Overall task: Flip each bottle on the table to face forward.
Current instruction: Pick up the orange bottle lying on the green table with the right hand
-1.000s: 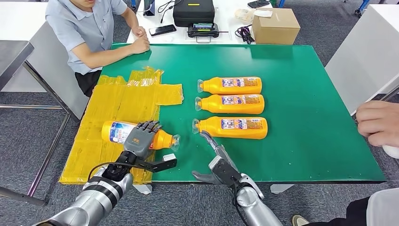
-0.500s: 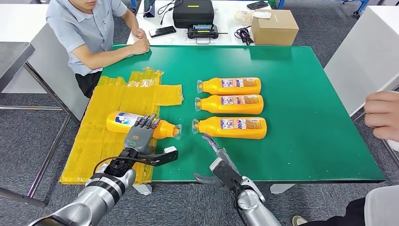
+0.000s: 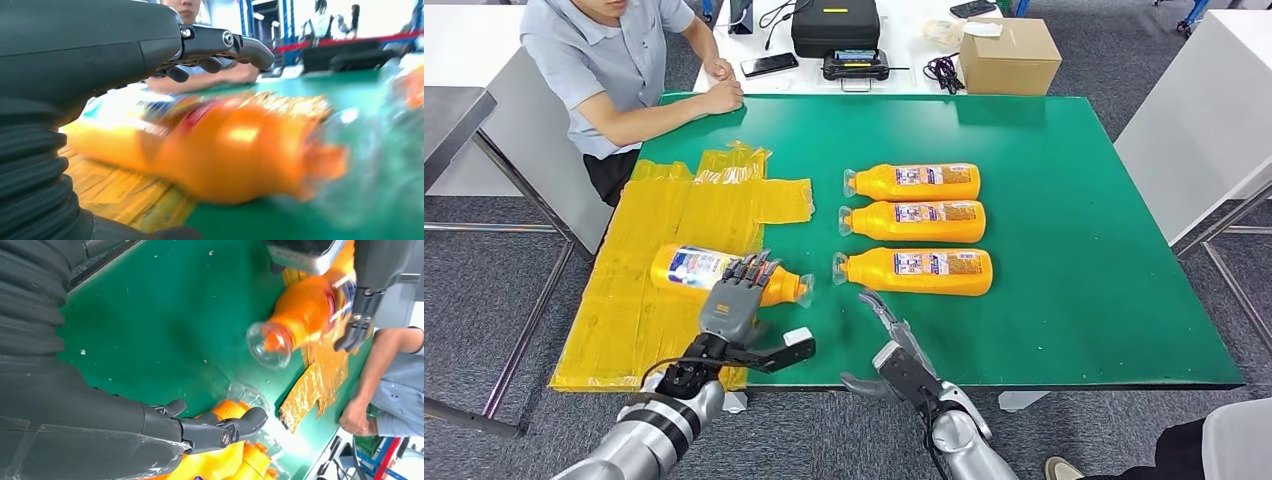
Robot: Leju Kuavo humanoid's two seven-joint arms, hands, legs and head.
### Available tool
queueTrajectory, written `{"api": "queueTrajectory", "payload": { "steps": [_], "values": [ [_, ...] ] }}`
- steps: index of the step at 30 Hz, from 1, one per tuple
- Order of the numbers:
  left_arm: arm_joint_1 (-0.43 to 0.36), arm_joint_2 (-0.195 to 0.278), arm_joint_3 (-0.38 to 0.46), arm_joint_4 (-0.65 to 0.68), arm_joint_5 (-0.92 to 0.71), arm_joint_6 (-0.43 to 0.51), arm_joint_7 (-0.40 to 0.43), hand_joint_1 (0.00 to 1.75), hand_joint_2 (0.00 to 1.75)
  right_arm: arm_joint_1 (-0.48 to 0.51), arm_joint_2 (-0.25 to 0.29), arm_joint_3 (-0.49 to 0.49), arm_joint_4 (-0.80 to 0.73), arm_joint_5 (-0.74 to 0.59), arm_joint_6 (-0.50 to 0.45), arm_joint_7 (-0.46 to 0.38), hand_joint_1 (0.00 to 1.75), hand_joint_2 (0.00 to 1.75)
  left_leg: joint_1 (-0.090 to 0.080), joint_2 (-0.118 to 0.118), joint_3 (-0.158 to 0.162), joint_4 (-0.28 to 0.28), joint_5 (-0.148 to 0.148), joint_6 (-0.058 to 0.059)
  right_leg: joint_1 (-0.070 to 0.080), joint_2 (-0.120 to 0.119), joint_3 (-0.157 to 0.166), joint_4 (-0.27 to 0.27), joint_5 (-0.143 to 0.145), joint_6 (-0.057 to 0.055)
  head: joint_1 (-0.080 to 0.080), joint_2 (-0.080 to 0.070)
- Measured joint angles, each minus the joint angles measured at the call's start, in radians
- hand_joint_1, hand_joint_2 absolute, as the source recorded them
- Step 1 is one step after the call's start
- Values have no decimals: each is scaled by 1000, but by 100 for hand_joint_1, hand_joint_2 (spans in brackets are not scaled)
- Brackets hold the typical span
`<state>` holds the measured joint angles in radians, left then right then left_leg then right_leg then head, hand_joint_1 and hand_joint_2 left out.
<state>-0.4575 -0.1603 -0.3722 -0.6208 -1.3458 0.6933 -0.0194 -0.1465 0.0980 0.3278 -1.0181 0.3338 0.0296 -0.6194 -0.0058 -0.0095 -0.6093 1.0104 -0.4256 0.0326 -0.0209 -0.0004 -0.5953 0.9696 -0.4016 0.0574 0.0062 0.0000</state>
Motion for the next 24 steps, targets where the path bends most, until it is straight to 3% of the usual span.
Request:
{"api": "queueTrajectory", "payload": {
  "steps": [11,17,20,22,24],
  "values": [
    [132,-13,-6,-310,-47,9,-76,0,175,15,-2,-3,-11,11,-30,-9,0,175,0,0,-2,0,0,0,0,0,-2,0,0,0,0,0],
    [185,-24,-4,-441,-51,9,-131,0,175,25,-7,-3,-27,97,-139,-8,0,175,0,0,-2,0,0,0,0,0,-2,0,0,0,0,0],
    [233,-49,17,-530,31,9,-266,0,175,27,-34,2,-45,295,-323,59,0,175,0,0,-2,0,0,0,0,0,-2,0,0,0,0,0],
    [273,-79,33,-578,194,9,-405,0,175,26,-67,5,-60,438,-427,129,0,175,-1,0,-2,0,-1,1,-1,0,-2,0,0,0,0,0],
    [314,-104,36,-610,372,9,-486,0,175,27,-102,6,-74,527,-481,182,0,175,-2,0,-2,0,-2,2,-1,0,-2,-1,0,0,0,0]
  ]
}}
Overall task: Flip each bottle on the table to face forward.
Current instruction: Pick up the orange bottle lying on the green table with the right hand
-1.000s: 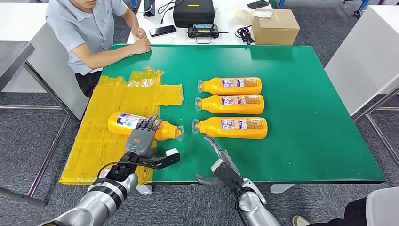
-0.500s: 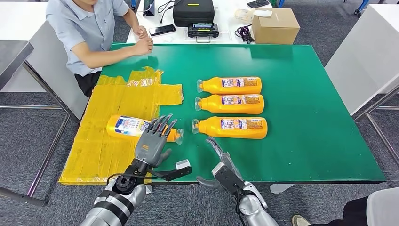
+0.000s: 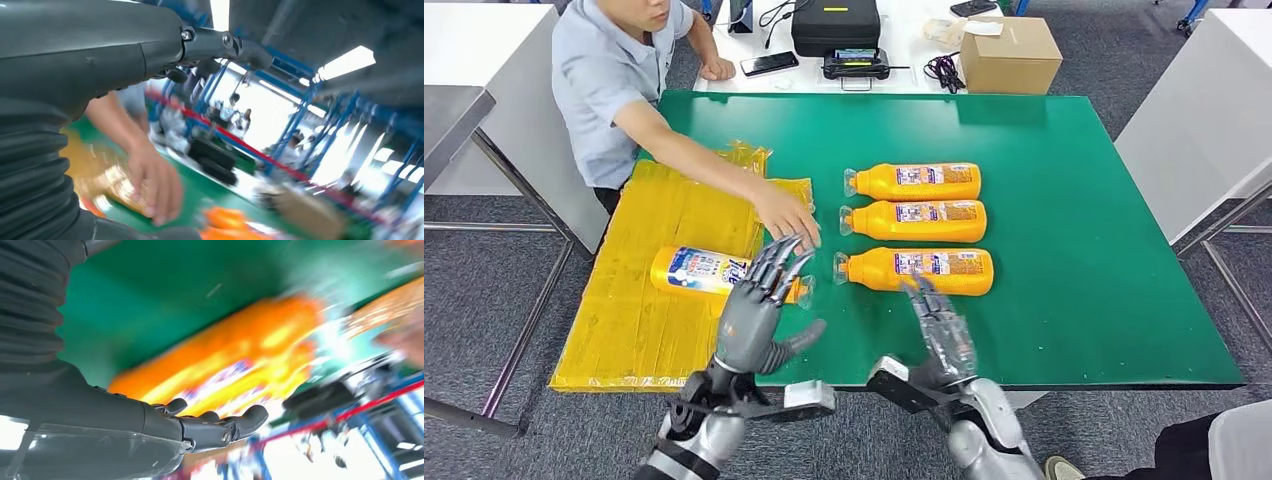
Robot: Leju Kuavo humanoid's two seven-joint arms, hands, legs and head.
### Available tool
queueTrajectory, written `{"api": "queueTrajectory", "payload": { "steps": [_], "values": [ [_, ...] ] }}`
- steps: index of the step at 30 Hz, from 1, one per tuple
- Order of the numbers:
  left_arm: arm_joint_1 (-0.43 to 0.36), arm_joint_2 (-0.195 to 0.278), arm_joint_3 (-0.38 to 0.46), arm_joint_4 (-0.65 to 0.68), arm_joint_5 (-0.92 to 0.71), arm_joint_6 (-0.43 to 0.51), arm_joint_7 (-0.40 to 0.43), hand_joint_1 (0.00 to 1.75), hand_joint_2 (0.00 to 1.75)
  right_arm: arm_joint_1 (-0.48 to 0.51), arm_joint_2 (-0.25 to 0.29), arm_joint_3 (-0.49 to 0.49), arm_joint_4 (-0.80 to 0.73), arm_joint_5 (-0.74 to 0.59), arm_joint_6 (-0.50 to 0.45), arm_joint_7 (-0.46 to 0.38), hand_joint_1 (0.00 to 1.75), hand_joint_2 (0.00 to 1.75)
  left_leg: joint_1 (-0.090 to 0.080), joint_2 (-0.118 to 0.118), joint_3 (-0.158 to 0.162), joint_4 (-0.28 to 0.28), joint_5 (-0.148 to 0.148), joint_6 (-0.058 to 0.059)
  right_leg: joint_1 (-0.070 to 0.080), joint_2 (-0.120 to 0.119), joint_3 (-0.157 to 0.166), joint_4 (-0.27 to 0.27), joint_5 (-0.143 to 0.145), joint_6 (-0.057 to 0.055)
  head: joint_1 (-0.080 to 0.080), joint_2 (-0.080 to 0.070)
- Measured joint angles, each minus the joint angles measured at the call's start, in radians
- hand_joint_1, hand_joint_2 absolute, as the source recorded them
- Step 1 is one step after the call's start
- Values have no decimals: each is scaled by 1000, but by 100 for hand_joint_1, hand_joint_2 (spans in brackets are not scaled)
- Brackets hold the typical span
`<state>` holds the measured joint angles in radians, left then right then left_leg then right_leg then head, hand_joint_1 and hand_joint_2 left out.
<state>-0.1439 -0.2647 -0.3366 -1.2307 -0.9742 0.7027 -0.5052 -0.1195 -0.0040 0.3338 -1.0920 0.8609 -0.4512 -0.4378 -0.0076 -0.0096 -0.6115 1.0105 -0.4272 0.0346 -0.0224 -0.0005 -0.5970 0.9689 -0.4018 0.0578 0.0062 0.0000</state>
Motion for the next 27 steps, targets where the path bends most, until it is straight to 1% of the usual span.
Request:
{"api": "queueTrajectory", "payload": {
  "steps": [3,7,10,13,16,24,27],
  "values": [
    [53,-12,-28,-40,235,-2,-7,0,175,14,-44,-1,-29,91,-40,60,0,175,0,0,0,0,-1,1,0,0,0,0,0,0,0,0],
    [111,-1,-99,-87,539,-37,-1,0,175,54,-99,-8,-82,246,-63,163,0,175,0,0,0,0,-1,1,0,0,0,0,0,0,0,0],
    [143,13,-132,-121,680,-67,-19,0,175,78,-133,-9,-110,334,-62,222,0,175,0,0,0,0,-2,0,0,0,-1,0,0,0,0,0],
    [160,26,-148,-162,709,-63,-39,0,175,85,-155,-8,-128,372,-54,241,0,175,0,0,0,0,-1,1,0,0,-1,0,0,0,0,0],
    [167,34,-160,-192,714,-57,-43,0,175,85,-164,-5,-140,380,-44,248,0,175,0,0,0,0,-1,1,0,0,0,0,0,0,0,0],
    [177,50,-177,-217,748,-93,6,0,175,75,-190,2,-142,332,10,292,0,175,0,0,0,0,-1,1,0,0,0,0,0,0,0,0],
    [178,55,-186,-218,748,-95,17,0,175,64,-200,1,-138,319,16,297,0,175,0,0,0,0,-1,1,0,0,0,0,0,0,0,0]
  ]
}}
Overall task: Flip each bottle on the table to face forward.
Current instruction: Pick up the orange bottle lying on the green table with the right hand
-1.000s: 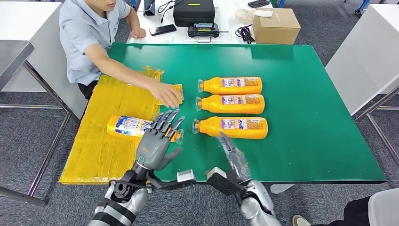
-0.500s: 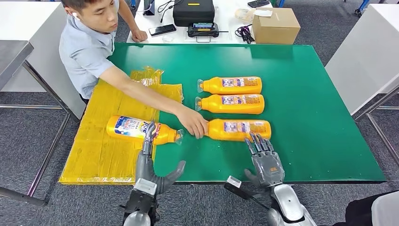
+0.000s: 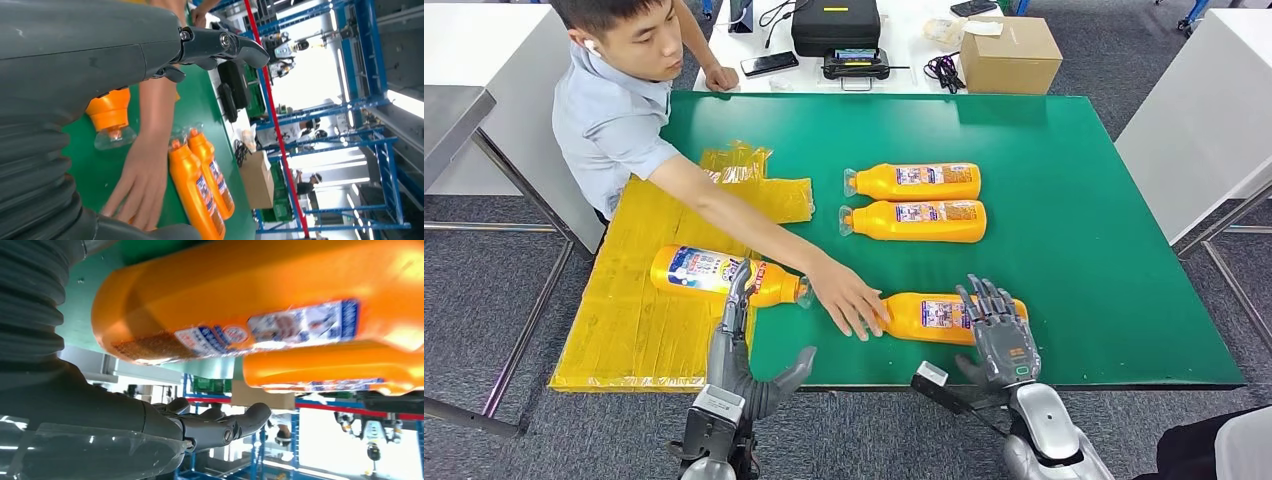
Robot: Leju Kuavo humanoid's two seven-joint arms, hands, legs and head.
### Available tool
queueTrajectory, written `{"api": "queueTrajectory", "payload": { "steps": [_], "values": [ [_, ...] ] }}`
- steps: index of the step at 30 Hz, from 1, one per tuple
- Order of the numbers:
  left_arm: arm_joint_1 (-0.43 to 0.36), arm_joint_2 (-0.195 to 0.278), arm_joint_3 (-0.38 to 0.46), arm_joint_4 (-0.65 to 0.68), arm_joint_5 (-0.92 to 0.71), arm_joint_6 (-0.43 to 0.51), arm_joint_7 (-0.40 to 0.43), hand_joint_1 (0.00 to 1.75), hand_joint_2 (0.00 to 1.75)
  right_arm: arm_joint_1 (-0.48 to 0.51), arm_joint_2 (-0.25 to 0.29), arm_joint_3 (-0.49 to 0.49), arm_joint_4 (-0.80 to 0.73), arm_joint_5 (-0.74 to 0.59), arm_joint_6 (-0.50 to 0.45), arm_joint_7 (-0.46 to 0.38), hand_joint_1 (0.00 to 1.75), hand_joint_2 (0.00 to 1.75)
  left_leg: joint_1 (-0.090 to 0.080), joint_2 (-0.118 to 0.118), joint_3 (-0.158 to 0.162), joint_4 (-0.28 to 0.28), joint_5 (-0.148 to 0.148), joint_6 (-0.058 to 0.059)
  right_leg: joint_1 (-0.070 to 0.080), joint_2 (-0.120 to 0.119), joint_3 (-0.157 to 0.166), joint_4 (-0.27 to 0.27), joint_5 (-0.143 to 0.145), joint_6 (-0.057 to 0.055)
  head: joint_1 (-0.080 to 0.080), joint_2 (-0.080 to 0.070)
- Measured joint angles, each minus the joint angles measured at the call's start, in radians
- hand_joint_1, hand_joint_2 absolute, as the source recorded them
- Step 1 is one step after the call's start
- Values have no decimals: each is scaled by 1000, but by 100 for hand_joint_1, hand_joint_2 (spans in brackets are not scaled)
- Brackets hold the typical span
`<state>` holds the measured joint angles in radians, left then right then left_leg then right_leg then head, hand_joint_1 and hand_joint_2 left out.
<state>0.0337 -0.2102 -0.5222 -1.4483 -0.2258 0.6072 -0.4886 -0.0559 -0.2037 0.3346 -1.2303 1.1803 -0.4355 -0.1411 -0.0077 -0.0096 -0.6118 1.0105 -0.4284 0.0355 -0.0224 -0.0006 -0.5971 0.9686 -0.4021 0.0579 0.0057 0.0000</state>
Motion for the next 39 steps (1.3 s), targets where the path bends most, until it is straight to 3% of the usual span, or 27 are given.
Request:
{"api": "queueTrajectory", "payload": {
  "steps": [12,31,32,35,36,39],
  "values": [
    [1,6,-8,-1,-6,3,13,0,175,-24,-7,-2,23,-56,37,5,0,175,0,0,0,0,0,0,0,0,0,0,0,0,0,0],
    [-2,23,-32,0,-60,-8,47,0,175,-148,-4,-79,221,-174,120,-7,0,175,0,0,2,0,0,0,0,0,2,0,0,0,0,0],
    [-2,23,-33,0,-61,-10,48,0,175,-152,-3,-81,227,-178,125,-8,14,175,0,0,3,0,0,0,0,0,2,0,0,0,0,0],
    [-3,24,-33,1,-61,-11,48,0,175,-161,-2,-84,240,-186,136,-14,145,175,0,0,4,0,0,0,0,0,4,0,0,0,0,0],
    [-4,24,-33,1,-61,-11,48,0,175,-163,-2,-84,245,-195,144,-21,175,175,0,0,4,0,0,0,0,0,4,0,0,0,0,0],
    [-7,24,-34,4,-61,-12,48,0,175,-169,-2,-88,263,-239,176,-55,175,175,0,0,5,0,0,0,0,0,4,0,0,0,0,0]
  ]
}}
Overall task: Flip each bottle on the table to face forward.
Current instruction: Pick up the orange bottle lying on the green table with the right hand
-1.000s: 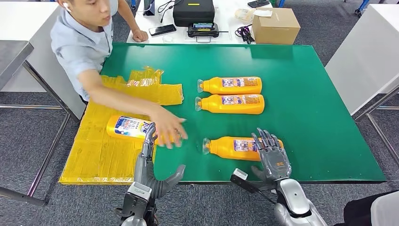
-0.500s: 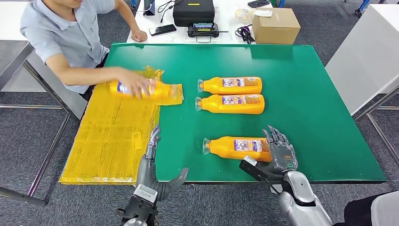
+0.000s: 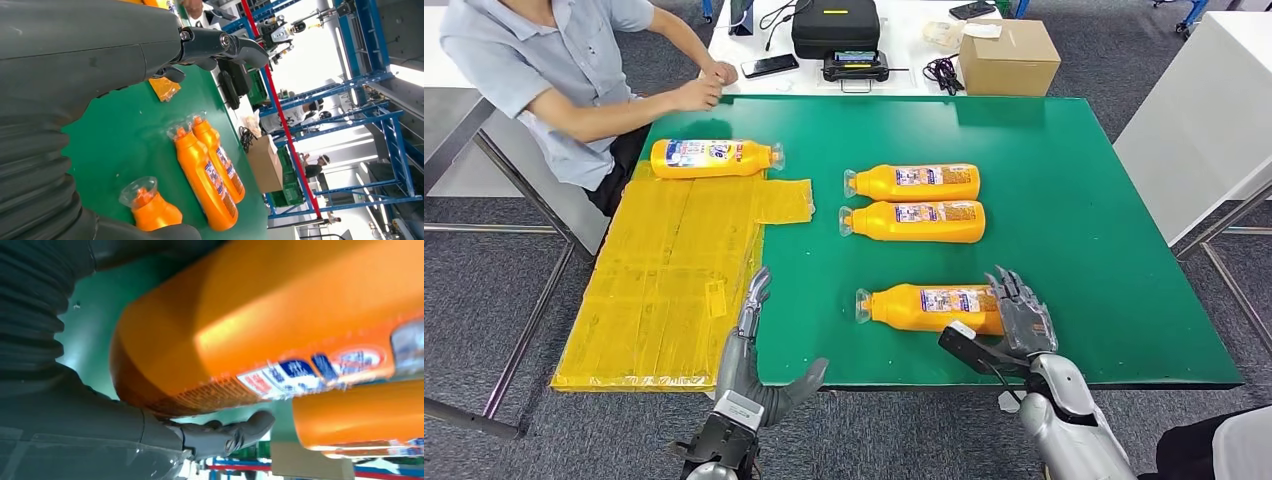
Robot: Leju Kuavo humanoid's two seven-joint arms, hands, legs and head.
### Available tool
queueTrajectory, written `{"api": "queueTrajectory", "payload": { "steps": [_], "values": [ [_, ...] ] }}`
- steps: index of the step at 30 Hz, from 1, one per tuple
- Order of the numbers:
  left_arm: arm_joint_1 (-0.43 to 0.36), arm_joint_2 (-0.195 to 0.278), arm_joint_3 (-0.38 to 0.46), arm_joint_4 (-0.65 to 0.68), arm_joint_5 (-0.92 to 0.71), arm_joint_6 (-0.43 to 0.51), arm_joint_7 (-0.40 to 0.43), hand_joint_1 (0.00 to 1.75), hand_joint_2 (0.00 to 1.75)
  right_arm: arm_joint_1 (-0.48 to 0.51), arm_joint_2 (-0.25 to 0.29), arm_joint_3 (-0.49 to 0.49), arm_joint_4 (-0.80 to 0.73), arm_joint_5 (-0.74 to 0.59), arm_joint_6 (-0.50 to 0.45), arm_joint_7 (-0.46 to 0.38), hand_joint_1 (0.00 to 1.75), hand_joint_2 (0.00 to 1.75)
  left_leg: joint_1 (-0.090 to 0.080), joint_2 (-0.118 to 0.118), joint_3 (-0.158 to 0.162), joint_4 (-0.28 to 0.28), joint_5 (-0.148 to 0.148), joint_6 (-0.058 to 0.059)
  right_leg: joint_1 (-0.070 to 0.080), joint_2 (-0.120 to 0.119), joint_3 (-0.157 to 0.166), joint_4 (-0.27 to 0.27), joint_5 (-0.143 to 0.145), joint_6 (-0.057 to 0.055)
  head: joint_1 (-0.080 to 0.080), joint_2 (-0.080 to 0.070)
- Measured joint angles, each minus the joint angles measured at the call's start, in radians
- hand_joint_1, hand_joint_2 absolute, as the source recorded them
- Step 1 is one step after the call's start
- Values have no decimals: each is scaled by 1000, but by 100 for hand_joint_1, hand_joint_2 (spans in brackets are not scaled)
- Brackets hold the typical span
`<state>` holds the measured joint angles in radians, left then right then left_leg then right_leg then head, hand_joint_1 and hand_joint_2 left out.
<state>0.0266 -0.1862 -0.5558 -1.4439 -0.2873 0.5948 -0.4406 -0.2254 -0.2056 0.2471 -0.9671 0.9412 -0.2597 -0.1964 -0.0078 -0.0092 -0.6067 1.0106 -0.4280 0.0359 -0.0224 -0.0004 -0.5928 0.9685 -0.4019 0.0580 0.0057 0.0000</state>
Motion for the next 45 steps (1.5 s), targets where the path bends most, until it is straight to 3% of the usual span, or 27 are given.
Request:
{"api": "queueTrajectory", "payload": {
  "steps": [18,26,37,45],
  "values": [
    [-17,0,-23,23,25,-18,-34,0,175,-19,1,-28,51,-192,60,-165,175,175,0,1,4,0,0,0,0,0,2,0,0,0,0,0],
    [-17,-3,-20,26,220,-10,-116,0,175,29,43,-64,1,-354,110,-277,175,175,0,1,3,0,0,0,0,0,2,0,0,0,0,0],
    [-29,-19,27,122,559,-75,-99,0,175,86,99,-88,-121,-522,193,-329,175,175,0,0,-1,0,0,0,0,0,0,0,0,0,0,0],
    [-52,-28,61,200,675,-119,-69,0,175,83,119,-87,-149,-567,206,-345,175,175,0,0,-2,0,0,0,0,0,-1,0,0,0,0,0]
  ]
}}
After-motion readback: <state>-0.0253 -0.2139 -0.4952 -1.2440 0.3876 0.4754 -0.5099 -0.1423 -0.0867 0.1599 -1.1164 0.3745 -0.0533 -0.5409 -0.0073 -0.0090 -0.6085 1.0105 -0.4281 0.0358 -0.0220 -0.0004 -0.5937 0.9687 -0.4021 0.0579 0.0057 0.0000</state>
